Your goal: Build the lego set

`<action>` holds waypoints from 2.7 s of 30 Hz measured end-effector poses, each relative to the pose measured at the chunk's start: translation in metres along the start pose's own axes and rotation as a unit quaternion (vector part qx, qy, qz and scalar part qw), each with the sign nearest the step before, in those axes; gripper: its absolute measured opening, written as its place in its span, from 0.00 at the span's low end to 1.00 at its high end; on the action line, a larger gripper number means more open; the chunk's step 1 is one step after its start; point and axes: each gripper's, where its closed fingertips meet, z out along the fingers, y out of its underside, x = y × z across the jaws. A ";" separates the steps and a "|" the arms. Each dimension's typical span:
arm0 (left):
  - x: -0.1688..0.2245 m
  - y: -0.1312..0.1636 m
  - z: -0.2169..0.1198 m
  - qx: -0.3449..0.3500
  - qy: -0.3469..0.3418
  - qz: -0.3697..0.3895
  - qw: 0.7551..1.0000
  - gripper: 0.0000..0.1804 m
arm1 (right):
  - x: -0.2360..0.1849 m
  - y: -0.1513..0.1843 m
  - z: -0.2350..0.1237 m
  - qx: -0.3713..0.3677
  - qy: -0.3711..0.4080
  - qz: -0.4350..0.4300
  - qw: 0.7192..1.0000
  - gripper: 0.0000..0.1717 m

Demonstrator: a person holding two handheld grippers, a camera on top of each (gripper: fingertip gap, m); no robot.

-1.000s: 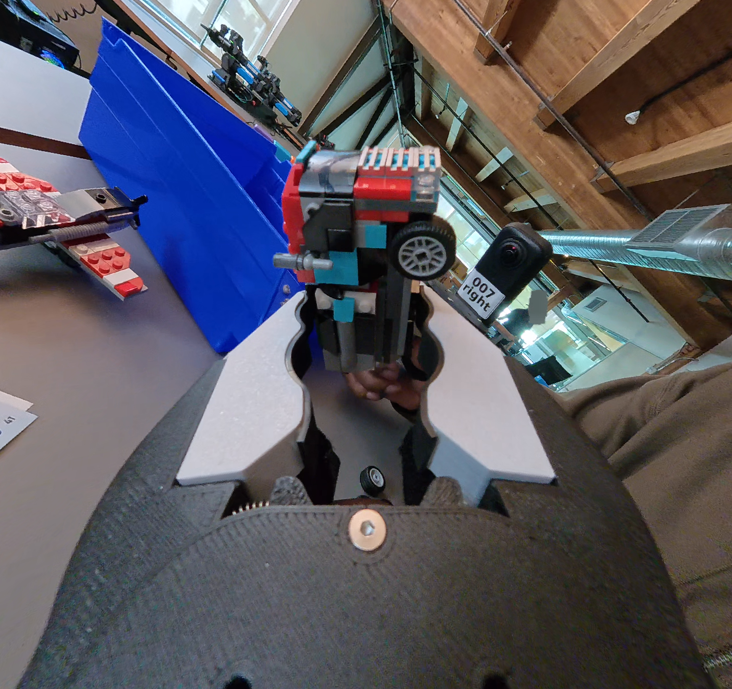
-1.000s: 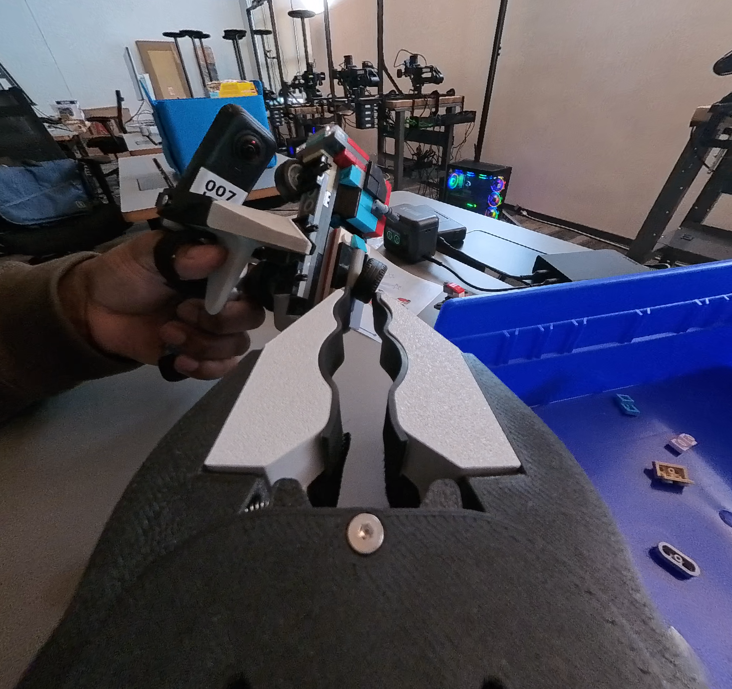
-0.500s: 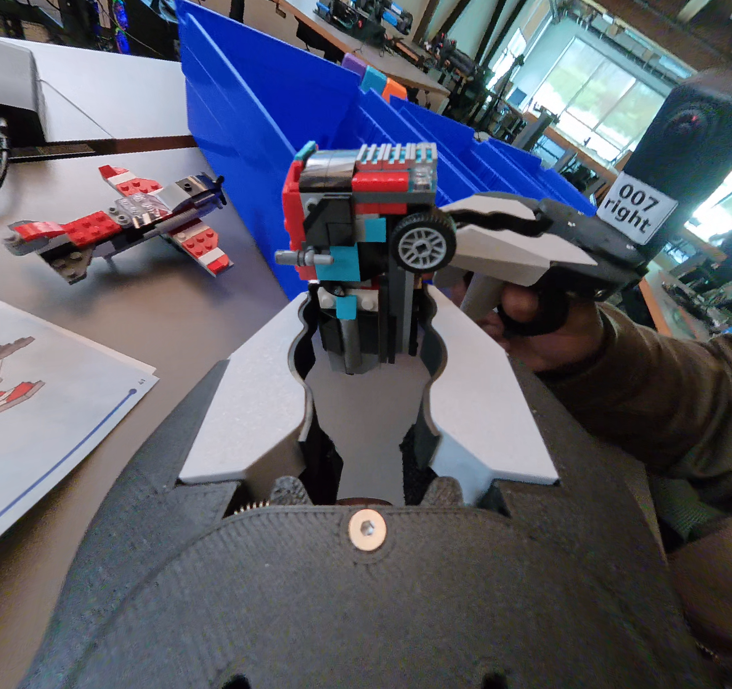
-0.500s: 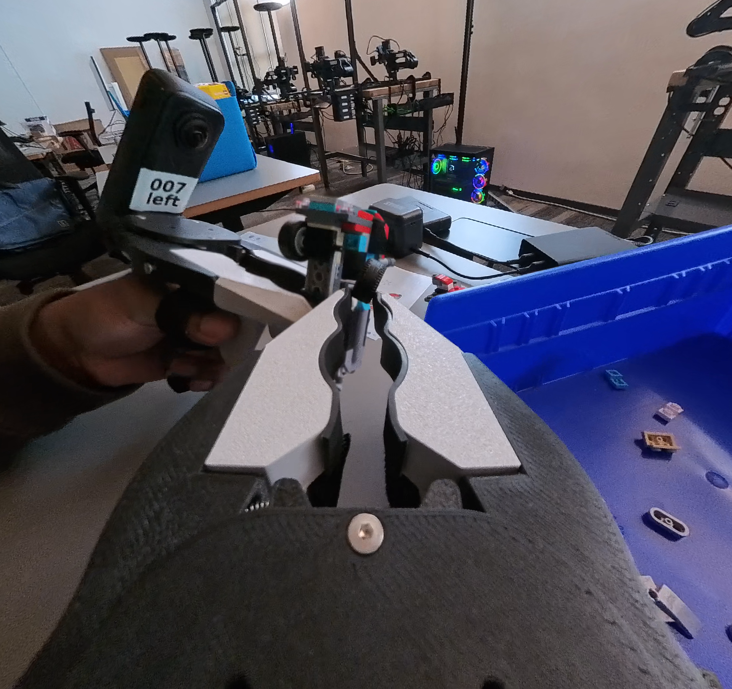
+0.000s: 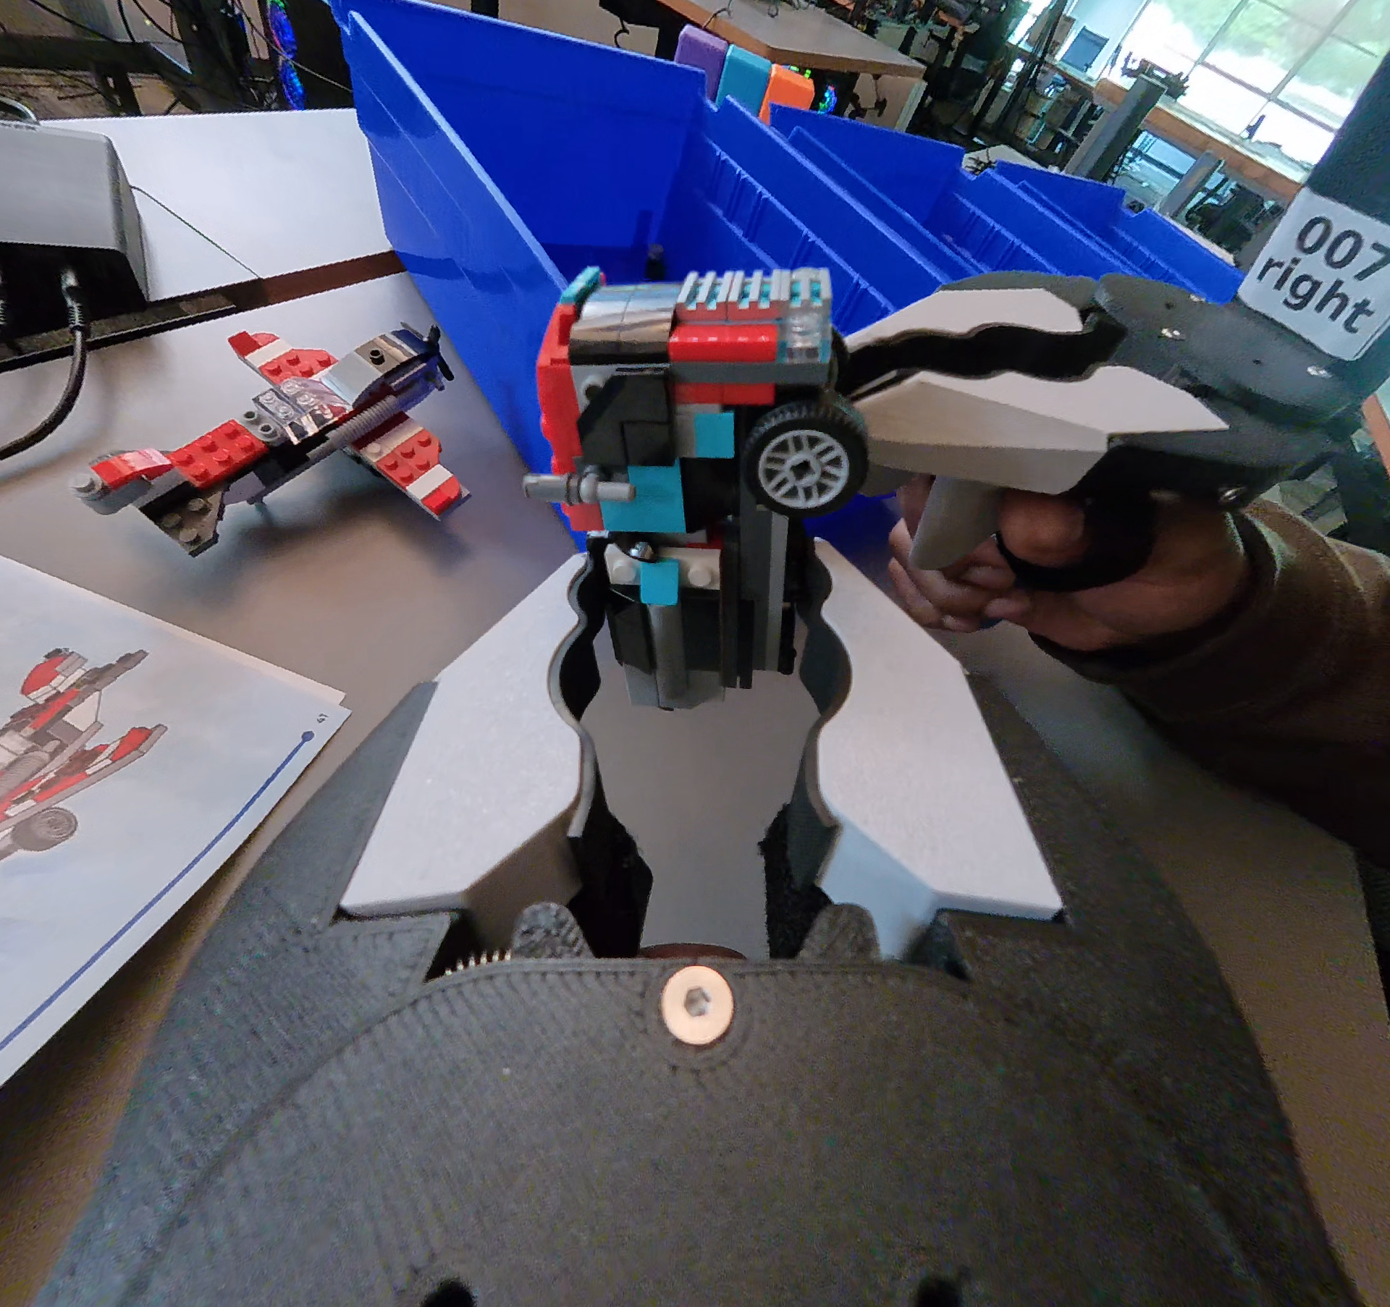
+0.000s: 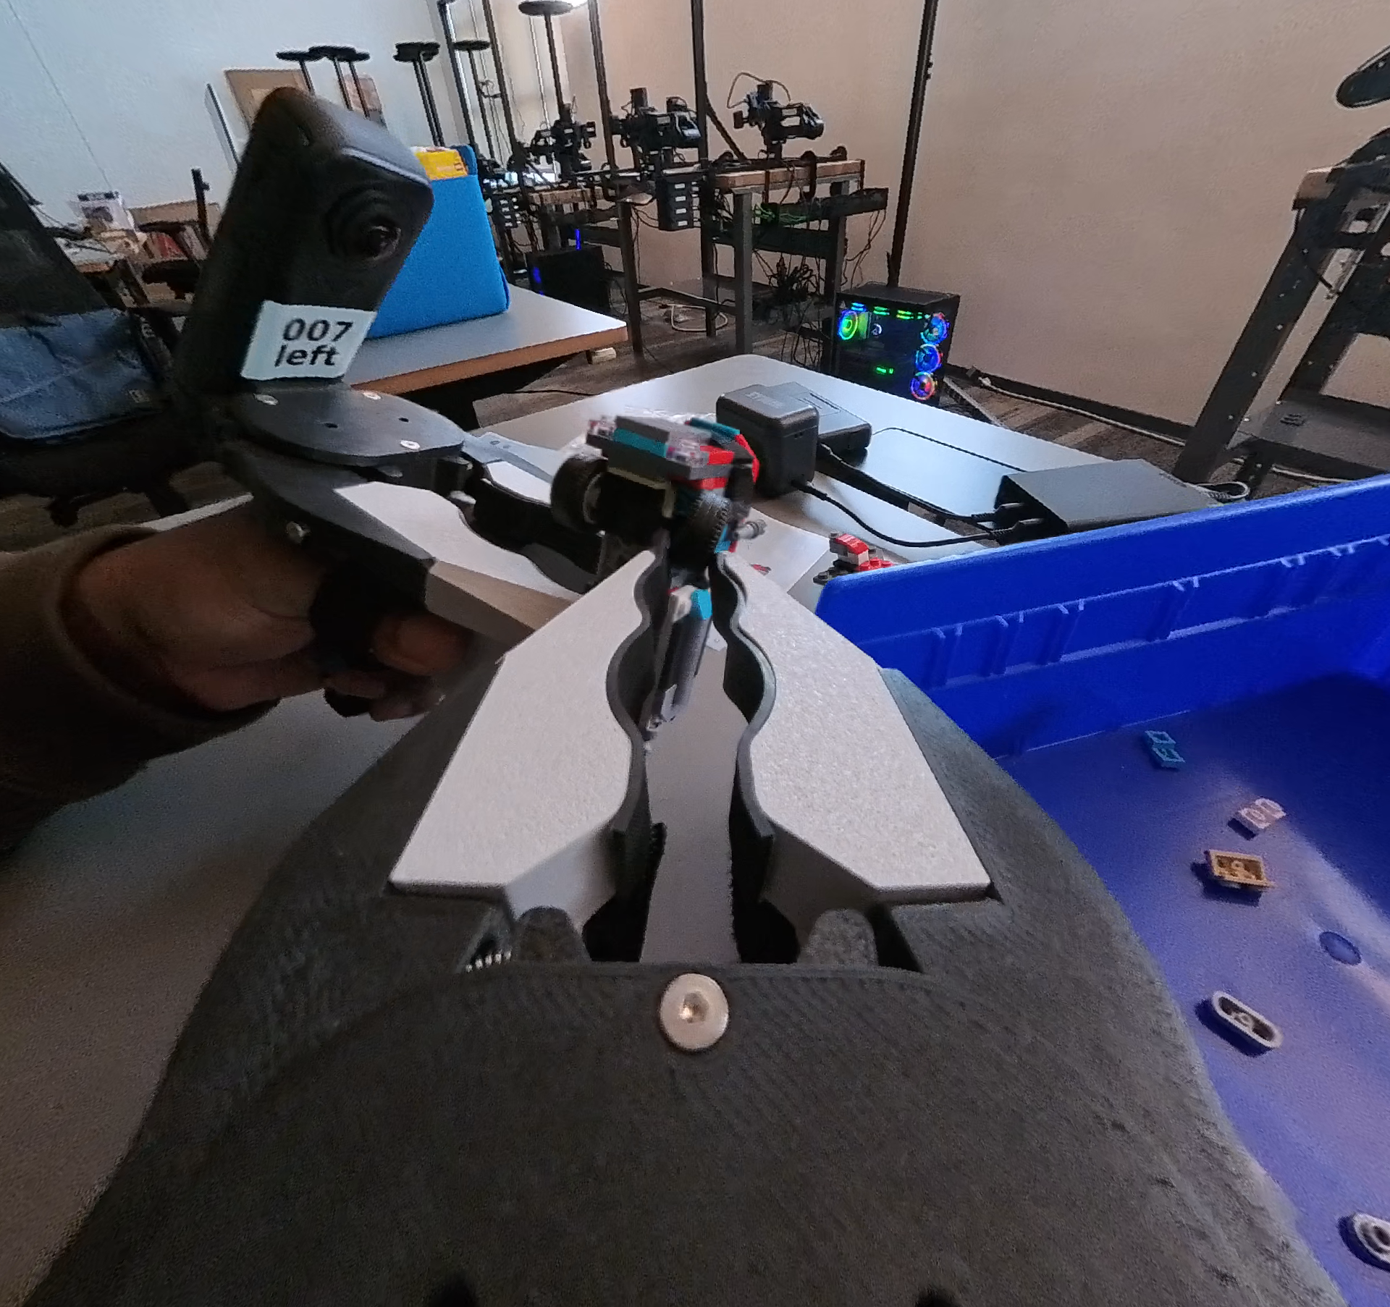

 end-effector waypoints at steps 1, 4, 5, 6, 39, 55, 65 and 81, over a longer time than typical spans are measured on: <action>0.000 0.001 0.000 -0.002 -0.002 0.002 1.000 0.30 | -0.001 0.001 0.000 -0.004 0.000 -0.007 1.000 0.07; -0.001 0.002 0.001 -0.006 -0.007 0.002 1.000 0.30 | 0.000 0.003 0.001 -0.013 0.011 -0.036 0.999 0.07; -0.001 0.002 0.001 -0.006 -0.008 0.002 1.000 0.30 | 0.000 0.003 0.001 -0.015 0.013 -0.043 0.999 0.07; -0.001 0.002 0.001 -0.007 -0.009 0.002 1.000 0.30 | 0.000 0.003 0.001 -0.017 0.014 -0.050 0.999 0.07; -0.004 0.002 0.000 -0.023 -0.049 0.050 0.997 0.30 | -0.010 0.006 -0.005 -0.012 -0.002 -0.227 0.974 0.13; 0.005 0.001 0.005 -0.004 -0.005 0.089 0.996 0.30 | -0.012 0.004 -0.013 -0.003 -0.014 -0.279 0.960 0.11; 0.006 0.007 0.011 -0.003 0.006 0.107 0.994 0.30 | -0.011 0.006 -0.020 -0.008 -0.022 -0.300 0.954 0.10; 0.005 0.007 0.011 0.002 -0.008 0.120 0.993 0.30 | -0.007 0.002 -0.018 0.003 0.006 -0.285 0.958 0.06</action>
